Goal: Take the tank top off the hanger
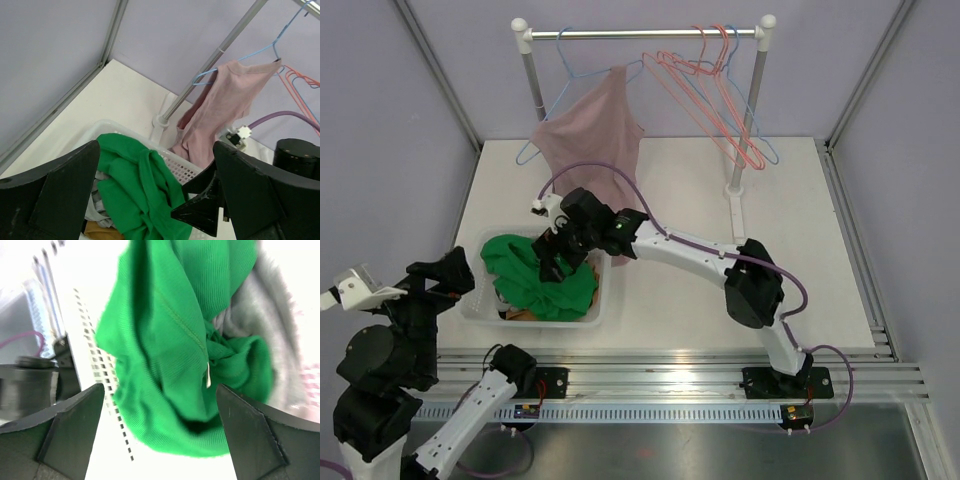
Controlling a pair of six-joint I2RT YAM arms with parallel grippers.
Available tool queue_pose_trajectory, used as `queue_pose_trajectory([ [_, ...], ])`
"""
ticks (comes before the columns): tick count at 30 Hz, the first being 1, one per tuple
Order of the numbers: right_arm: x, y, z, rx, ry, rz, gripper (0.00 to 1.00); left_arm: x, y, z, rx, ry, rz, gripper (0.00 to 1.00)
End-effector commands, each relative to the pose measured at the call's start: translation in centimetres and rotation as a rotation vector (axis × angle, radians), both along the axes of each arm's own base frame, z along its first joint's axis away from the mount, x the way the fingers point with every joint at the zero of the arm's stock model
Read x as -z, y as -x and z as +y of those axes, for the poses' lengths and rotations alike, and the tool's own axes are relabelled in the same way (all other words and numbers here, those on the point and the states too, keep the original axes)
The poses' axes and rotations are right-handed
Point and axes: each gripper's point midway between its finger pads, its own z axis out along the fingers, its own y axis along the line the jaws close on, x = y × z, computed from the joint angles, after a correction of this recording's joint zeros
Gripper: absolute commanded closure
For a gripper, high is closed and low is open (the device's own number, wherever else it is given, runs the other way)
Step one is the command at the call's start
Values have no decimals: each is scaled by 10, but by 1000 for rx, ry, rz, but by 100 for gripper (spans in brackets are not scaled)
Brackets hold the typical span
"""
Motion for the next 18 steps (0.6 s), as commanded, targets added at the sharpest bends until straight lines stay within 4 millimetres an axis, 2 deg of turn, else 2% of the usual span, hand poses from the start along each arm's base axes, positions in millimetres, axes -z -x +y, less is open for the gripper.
queue_pose_trajectory([
  [1, -94, -4, -20, 52, -123, -142, 1, -28, -11, -14, 51, -43, 21, 1],
  [3, -104, -9, -35, 110, -109, -182, 1, -37, -21, -27, 96, -70, 39, 1],
  [4, -112, -5, -51, 135, -110, -199, 1, -43, -27, -33, 116, -88, 42, 1],
  [6, -122, -10, -72, 224, -120, -231, 1, -51, -51, -57, 192, -147, 79, 1],
  [7, -126, -1, -95, 251, -123, -236, 1, -58, -59, -65, 213, -153, 71, 1],
  [8, -129, 2, -107, 275, -131, -239, 0, -60, -77, -77, 228, -172, 102, 1],
  [9, -131, 6, -118, 290, -135, -236, 0, -64, -85, -87, 260, -199, 99, 1],
  [10, -134, 18, -139, 296, -141, -231, 0, -73, -97, -94, 266, -205, 81, 1],
  [11, -135, 25, -149, 301, -144, -218, 1, -78, -106, -98, 266, -220, 77, 1],
  [12, -132, 35, -159, 296, -139, -191, 1, -81, -125, -109, 271, -247, 92, 1],
  [13, -135, 48, -177, 288, -159, -181, 0, -87, -135, -111, 264, -279, 88, 1],
  [14, -137, 57, -185, 278, -177, -168, 1, -92, -143, -114, 262, -297, 88, 1],
  [15, -139, 70, -201, 274, -218, -152, 1, -95, -163, -124, 282, -340, 107, 1],
  [17, -144, 82, -217, 275, -260, -148, 0, -105, -182, -140, 334, -363, 85, 1],
  [18, -145, 86, -225, 291, -274, -137, 1, -113, -199, -146, 347, -386, 84, 1],
])
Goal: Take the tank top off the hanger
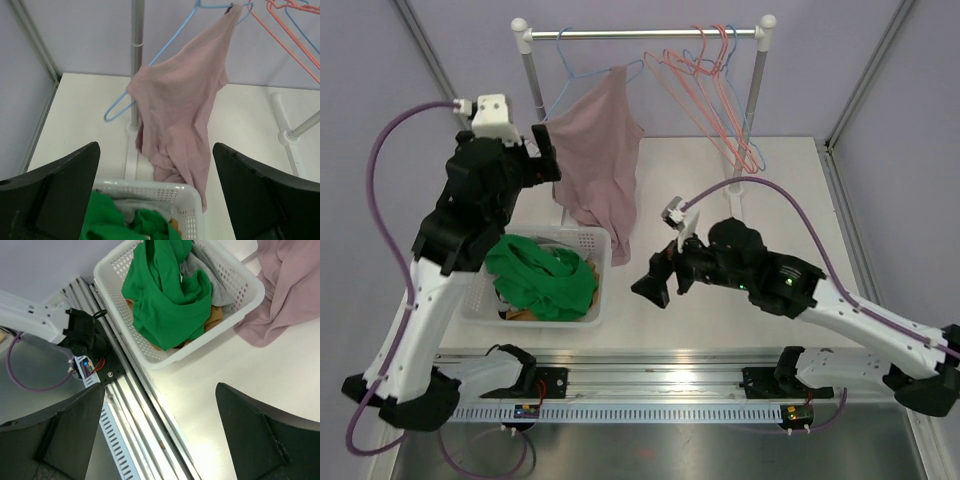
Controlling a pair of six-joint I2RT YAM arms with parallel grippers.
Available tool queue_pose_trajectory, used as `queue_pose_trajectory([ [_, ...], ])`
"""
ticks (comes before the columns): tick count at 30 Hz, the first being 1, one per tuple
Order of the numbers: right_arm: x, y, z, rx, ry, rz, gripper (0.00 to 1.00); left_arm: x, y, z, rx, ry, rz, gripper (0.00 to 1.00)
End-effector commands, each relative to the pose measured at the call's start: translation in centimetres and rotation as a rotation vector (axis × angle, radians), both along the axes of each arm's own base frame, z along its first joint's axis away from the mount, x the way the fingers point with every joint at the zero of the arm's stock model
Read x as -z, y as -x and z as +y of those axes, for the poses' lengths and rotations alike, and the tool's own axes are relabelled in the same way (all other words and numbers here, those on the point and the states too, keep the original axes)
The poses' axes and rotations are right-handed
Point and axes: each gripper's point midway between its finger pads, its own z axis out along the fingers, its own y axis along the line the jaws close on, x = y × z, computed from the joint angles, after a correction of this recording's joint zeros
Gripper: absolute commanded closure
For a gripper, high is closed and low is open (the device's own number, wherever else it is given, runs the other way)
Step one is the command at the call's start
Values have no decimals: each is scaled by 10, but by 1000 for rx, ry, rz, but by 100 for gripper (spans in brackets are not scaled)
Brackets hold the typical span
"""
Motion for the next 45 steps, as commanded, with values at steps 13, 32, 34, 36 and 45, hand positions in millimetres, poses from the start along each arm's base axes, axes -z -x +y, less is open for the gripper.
queue_pose_trajectory([
  [13, -24, 84, -94, -87, -269, 41, 2, -34, -155, -30, 397, -44, -10, 1],
  [32, -4, 81, -74, -142, -210, 48, 6, 27, -210, -37, 435, 0, 117, 86],
  [34, -2, 81, -72, -144, -206, 51, 6, 21, -207, -39, 422, -2, 102, 90],
  [36, 1, 80, -70, -147, -203, 57, 6, 12, -203, -45, 410, -8, 84, 100],
  [45, 1, 81, -70, -149, -204, 63, 7, -37, -177, -61, 320, 47, -14, 100],
])
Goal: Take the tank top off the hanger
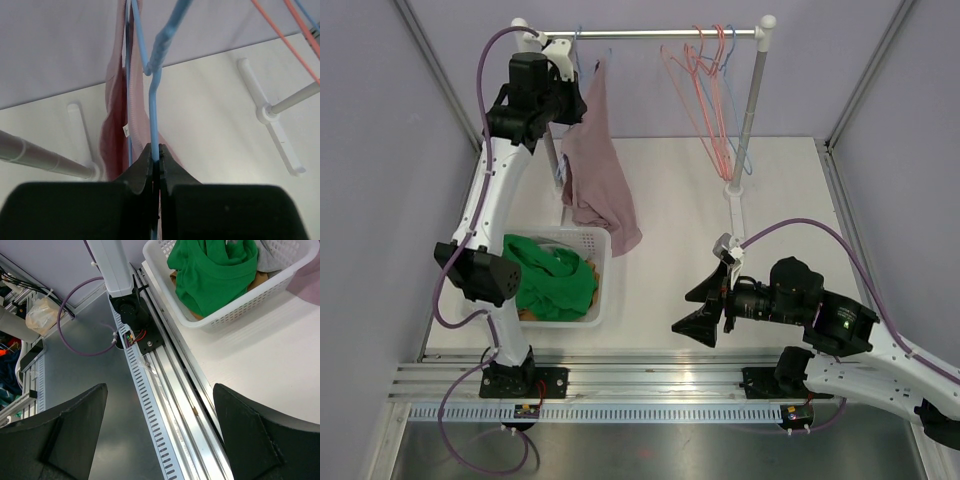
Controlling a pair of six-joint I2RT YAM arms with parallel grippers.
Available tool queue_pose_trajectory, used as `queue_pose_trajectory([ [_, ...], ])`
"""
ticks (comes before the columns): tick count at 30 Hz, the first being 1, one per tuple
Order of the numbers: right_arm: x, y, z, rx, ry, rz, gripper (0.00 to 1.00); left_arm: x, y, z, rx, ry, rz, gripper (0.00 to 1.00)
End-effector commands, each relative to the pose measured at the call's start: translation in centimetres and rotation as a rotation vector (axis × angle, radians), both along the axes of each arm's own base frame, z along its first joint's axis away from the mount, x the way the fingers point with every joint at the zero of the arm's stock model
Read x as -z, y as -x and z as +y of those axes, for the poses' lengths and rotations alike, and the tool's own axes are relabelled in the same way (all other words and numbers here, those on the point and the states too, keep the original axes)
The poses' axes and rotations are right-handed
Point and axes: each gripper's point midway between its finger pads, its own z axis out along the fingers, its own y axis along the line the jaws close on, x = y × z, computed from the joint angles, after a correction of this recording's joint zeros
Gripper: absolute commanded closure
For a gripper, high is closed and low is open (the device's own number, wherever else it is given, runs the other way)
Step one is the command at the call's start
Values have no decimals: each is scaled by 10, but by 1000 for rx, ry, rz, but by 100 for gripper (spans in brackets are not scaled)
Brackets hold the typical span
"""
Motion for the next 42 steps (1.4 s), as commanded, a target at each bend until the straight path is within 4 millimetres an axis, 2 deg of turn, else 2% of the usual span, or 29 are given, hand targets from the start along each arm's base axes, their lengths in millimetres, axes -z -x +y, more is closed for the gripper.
queue_pose_trajectory([
  [1, -13, 3, 2, -26, -45, -32, 7, -100, 30, 12, -80, 120, -218, 100],
  [5, -17, 4, 0, -21, -59, -31, 7, -127, 52, 3, -71, 206, -260, 100],
  [7, -20, 6, -2, -21, -68, -33, 7, -142, 67, -9, -58, 244, -293, 100],
  [14, -32, 8, -15, 12, -94, -38, 7, -160, 98, -30, -64, 355, -274, 100],
  [19, -44, 10, -27, 40, -132, -55, 7, -153, 109, -46, -51, 423, -206, 100],
  [22, -45, 2, -33, 97, -122, -58, 7, -142, 122, -62, 5, 468, -162, 100],
  [23, -45, -2, -35, 119, -119, -62, 6, -144, 129, -73, 48, 505, -157, 100],
  [24, -45, -13, -39, 190, -114, -62, 1, -144, 139, -77, 78, 535, -158, 100],
  [25, -45, -19, -43, 232, -113, -62, 1, -135, 146, -82, 91, 535, -133, 100],
  [26, -47, -26, -47, 279, -119, -71, 1, -146, 158, -91, 138, 560, -165, 100],
  [27, -48, -30, -50, 312, -124, -75, 1, -143, 168, -94, 157, 567, -162, 100],
  [29, -51, -40, -59, 392, -135, -75, 0, -152, 185, -102, 194, 600, -183, 100],
  [30, -50, -46, -64, 433, -133, -67, 0, -150, 195, -99, 189, 609, -185, 100],
  [31, -51, -47, -66, 449, -133, -66, 1, -157, 204, -104, 211, 646, -200, 100],
  [33, -52, -54, -72, 505, -137, -62, 0, -157, 218, -108, 239, 676, -215, 100],
  [36, -54, -62, -80, 572, -147, -53, 0, -153, 245, -116, 287, 724, -232, 100],
  [42, -64, -73, -97, 676, -194, -85, 1, -125, 299, -135, 398, 764, -216, 100],
])
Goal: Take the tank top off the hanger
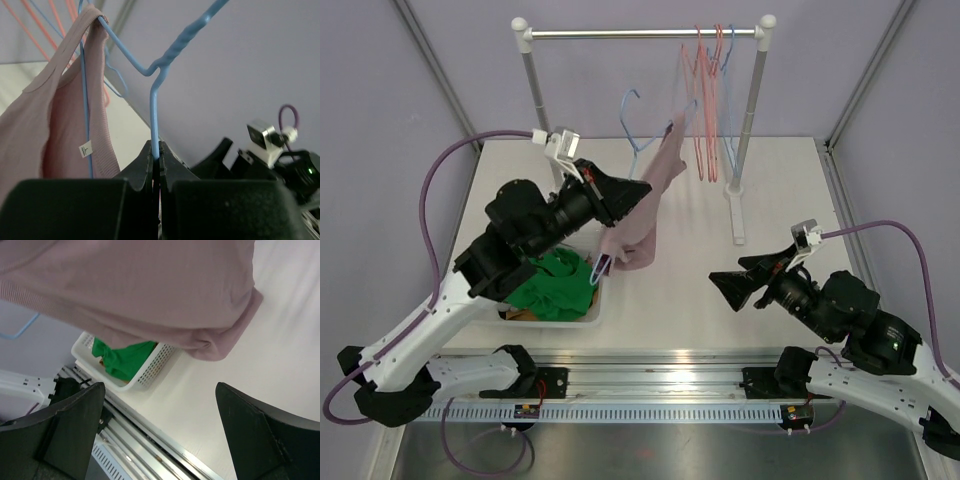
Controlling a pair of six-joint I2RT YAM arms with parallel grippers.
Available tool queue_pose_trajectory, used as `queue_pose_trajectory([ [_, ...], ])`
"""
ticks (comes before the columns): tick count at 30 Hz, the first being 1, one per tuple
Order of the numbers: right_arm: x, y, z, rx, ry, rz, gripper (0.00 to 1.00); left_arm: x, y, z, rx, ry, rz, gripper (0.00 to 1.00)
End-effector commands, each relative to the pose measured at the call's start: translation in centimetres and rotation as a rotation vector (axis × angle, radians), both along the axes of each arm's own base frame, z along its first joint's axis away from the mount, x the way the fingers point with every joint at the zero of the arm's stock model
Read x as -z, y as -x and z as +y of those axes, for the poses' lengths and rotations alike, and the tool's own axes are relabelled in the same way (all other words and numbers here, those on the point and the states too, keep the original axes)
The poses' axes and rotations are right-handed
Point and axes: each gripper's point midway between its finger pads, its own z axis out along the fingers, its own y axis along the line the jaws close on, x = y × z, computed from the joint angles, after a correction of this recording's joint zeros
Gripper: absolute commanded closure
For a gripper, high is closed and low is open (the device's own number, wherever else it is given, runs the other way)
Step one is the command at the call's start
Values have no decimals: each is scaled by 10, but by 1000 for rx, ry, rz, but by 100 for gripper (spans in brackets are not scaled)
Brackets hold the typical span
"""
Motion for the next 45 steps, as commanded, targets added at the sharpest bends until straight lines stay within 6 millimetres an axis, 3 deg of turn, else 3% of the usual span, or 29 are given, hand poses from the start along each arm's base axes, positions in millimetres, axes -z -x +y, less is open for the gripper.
queue_pose_trajectory([
  [1, -26, -13, -20, 121, -64, -59, 1, -35, 27, -3, 33, 155, -117, 100],
  [2, -27, -15, -22, 135, -62, -61, 1, -22, 32, -5, 46, 143, -102, 100],
  [5, -30, -18, -22, 149, -67, -70, 1, -11, 56, -18, 133, 161, -87, 100],
  [6, -33, -16, -20, 136, -75, -77, 2, 8, 63, -22, 155, 144, -68, 100],
  [10, -34, -24, -18, 159, -48, -107, 4, 34, 94, -33, 174, 144, -40, 100],
  [12, -32, -29, -19, 186, -30, -112, 5, 51, 101, -33, 170, 134, -13, 100],
  [19, -17, -44, -1, 203, 74, -90, 16, 80, 127, -43, 191, 104, 34, 100],
  [22, -15, -48, 2, 209, 67, -104, 28, 84, 130, -43, 195, 93, 40, 100],
  [24, -16, -50, 0, 227, 70, -117, 45, 85, 131, -43, 202, 93, 43, 100],
  [29, -13, -56, -1, 253, 103, -132, 56, 90, 136, -43, 214, 89, 50, 100],
  [31, -13, -58, -2, 266, 115, -137, 57, 92, 137, -43, 220, 86, 50, 100],
  [34, -17, -54, 5, 220, 92, -137, 42, 95, 135, -42, 207, 73, 52, 100],
  [37, -21, -54, 10, 211, 73, -139, 37, 93, 137, -43, 221, 77, 50, 100],
  [39, -21, -59, 7, 244, 83, -141, 37, 93, 138, -43, 229, 76, 49, 100],
  [45, -8, -72, 24, 249, 178, -119, 45, 92, 141, -42, 239, 86, 51, 100],
])
